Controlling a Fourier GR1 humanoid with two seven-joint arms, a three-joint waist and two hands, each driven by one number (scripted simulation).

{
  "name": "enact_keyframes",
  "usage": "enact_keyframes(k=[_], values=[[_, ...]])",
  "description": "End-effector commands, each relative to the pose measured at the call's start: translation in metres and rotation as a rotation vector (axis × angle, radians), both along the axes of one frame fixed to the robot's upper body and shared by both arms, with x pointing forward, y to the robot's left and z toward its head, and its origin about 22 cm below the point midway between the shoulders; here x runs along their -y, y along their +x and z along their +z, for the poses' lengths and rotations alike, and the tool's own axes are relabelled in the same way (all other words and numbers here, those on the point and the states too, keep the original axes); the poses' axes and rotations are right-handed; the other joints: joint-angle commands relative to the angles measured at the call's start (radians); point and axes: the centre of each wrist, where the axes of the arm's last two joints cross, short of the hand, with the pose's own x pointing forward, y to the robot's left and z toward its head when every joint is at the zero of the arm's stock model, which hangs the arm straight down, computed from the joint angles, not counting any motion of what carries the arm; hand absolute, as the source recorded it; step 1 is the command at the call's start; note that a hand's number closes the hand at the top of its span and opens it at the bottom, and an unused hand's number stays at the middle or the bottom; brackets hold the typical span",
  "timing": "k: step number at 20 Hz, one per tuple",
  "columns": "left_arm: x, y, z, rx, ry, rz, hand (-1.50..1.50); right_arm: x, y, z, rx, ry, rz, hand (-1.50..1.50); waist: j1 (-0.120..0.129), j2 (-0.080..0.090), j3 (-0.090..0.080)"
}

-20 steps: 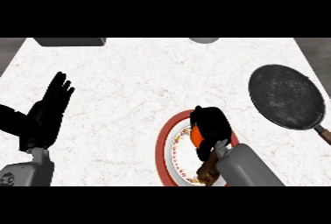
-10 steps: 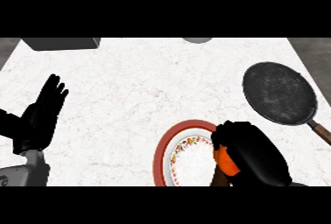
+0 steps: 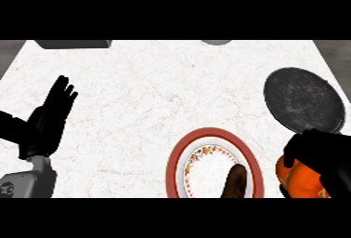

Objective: Pick the squash from the plate and place it in the pan

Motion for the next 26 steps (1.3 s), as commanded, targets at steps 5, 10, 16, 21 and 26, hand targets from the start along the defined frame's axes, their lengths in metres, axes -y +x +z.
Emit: enact_keyframes(k=[5,10,16,21,26], values=[[0.007,-0.002,-0.004,0.014,0.016,-0.015,0.00,0.060,0.039,0.023,0.040,0.189,-0.123,1.50,0.023,0.006,0.001],[0.019,0.005,0.004,-0.003,0.016,-0.030,0.00,0.108,0.082,0.016,0.029,0.239,-0.168,1.50,0.032,0.008,0.001],[0.023,0.006,-0.002,-0.008,-0.017,-0.044,0.00,0.149,0.127,-0.017,0.027,0.276,-0.207,1.50,0.038,0.010,0.001],[0.016,0.006,0.007,-0.001,-0.004,-0.043,0.00,0.187,0.151,-0.045,-0.001,0.283,-0.161,1.50,0.043,0.010,0.001],[0.010,0.017,0.012,0.002,0.000,-0.052,0.00,0.188,0.179,-0.081,-0.067,0.282,-0.109,1.50,0.050,0.015,0.002]])
